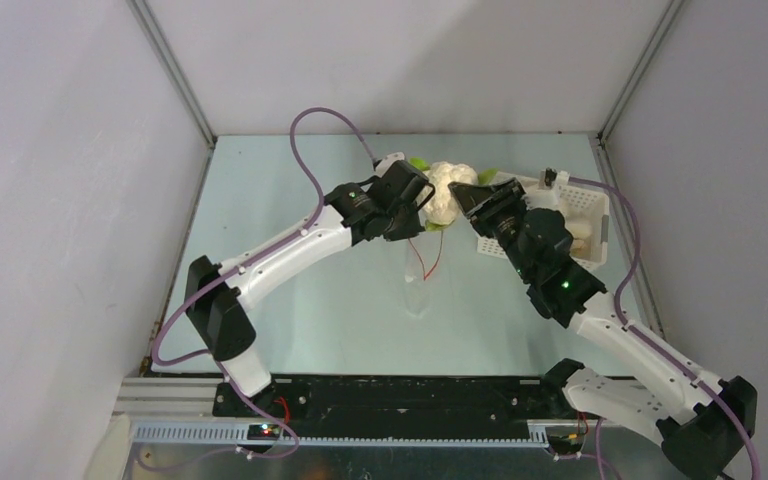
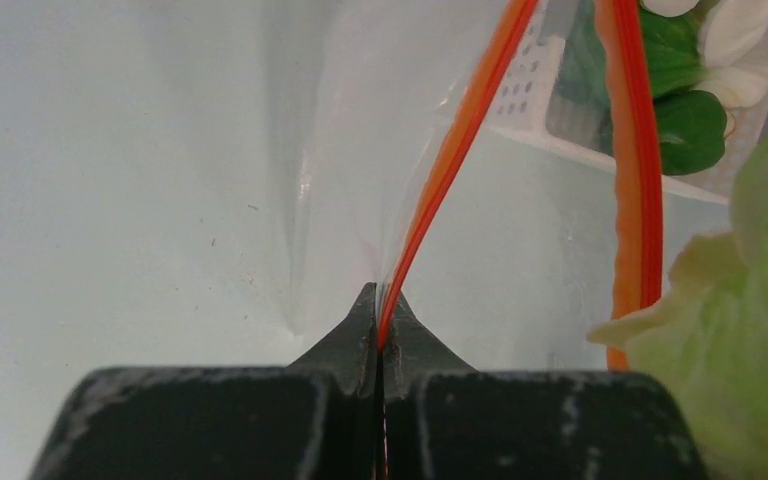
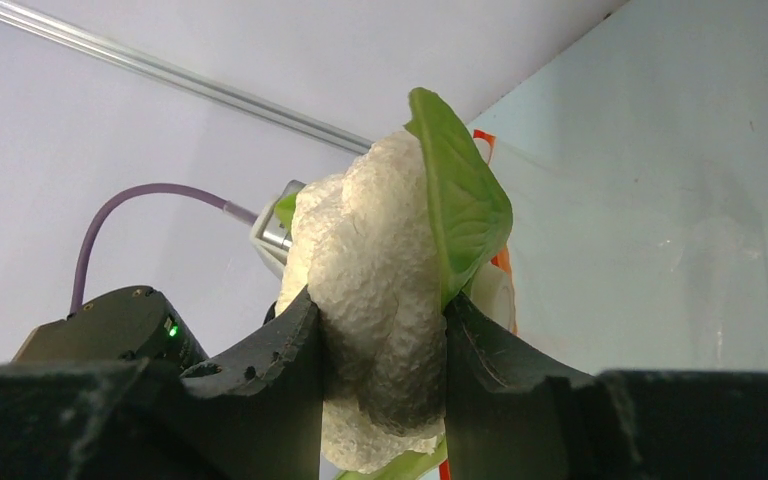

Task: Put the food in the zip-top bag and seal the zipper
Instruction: Place the fake vegetable in the zipper food storage bag.

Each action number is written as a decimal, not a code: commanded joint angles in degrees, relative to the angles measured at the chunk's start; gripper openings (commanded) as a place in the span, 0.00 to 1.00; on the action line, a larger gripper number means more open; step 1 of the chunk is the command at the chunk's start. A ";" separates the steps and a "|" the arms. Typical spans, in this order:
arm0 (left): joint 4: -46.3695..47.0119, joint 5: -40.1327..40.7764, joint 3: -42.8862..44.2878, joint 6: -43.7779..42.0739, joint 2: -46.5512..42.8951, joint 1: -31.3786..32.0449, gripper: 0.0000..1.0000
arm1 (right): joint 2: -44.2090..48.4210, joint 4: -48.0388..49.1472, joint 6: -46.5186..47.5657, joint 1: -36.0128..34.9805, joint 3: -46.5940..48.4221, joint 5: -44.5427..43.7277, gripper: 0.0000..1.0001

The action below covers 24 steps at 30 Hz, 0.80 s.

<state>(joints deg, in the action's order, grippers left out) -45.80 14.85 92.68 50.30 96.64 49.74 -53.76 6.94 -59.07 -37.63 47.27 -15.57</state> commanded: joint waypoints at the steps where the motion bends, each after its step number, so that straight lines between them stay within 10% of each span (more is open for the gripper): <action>1: 1.17 0.61 -0.14 1.13 -0.47 0.32 0.00 | 0.49 1.93 -1.64 -0.54 0.01 0.01 0.00; 24: 3.96 1.30 -3.14 -0.95 -6.86 0.38 0.00 | 0.60 -17.20 27.82 -3.67 3.58 3.23 0.00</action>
<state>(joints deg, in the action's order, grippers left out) -43.07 14.94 88.58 50.48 91.96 49.76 -51.64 -10.15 -43.48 -38.63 45.98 -13.91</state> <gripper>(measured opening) 0.006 0.414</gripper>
